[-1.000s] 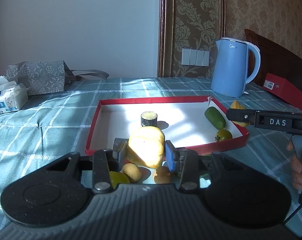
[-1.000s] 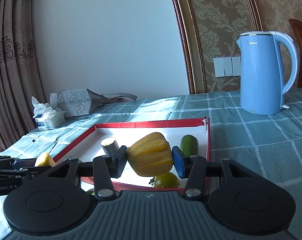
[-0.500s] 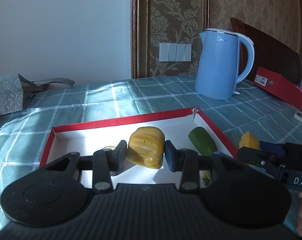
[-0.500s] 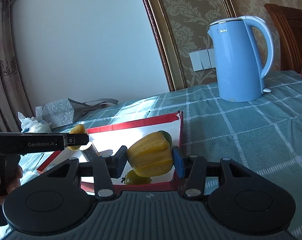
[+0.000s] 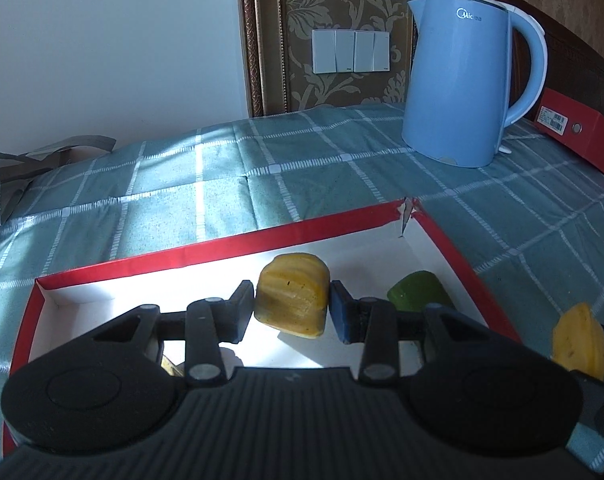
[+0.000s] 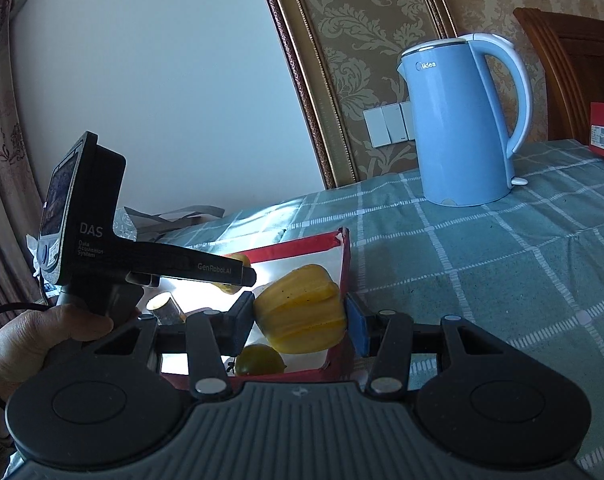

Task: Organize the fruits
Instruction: 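Carry the jackfruit into the tray and open the left tool while the right tool carries its piece, then lower the held jackfruit piece into the tray and open the right tool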

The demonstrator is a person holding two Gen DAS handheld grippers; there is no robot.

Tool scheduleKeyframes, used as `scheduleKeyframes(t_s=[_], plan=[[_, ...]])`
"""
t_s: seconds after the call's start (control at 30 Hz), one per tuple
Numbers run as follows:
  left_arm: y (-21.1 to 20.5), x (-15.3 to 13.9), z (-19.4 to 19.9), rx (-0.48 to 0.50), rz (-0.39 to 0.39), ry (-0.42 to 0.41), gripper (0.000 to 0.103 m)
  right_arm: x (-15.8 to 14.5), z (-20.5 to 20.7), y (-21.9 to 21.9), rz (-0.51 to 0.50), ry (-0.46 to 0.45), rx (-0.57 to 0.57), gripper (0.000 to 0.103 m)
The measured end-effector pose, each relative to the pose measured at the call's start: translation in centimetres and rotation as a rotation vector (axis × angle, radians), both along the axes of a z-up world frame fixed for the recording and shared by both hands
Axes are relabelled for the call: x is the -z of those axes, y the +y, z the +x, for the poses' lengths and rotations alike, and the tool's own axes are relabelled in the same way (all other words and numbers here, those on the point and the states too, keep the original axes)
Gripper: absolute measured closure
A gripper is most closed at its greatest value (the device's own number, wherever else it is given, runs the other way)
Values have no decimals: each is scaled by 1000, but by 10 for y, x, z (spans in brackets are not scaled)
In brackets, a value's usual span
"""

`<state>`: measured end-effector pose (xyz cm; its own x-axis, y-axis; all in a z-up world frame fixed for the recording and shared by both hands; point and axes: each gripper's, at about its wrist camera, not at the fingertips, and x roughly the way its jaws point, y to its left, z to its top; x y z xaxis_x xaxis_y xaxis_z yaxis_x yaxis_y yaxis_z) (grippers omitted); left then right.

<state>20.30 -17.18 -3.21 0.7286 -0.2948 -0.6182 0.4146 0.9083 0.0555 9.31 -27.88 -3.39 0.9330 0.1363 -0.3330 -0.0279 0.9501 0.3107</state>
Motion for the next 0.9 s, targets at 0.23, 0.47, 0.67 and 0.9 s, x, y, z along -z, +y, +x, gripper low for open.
scheduleKeyframes(t_s=[0.23,0.47,0.67,0.9], plan=[[-1,6,5,-14,11,7,52,2,-1,-8,32,-3,43,55],[19,-16,-25,-43,-6,-128,40,3,-3,-9,34,-16,48,55],[95,-42,-85,-169,-63,-330,0,4,-3,-4,12,-21,30,55],[176,-35,-110,-423,-204,-430,0,0,-2,14,-20,-52,-36,55]])
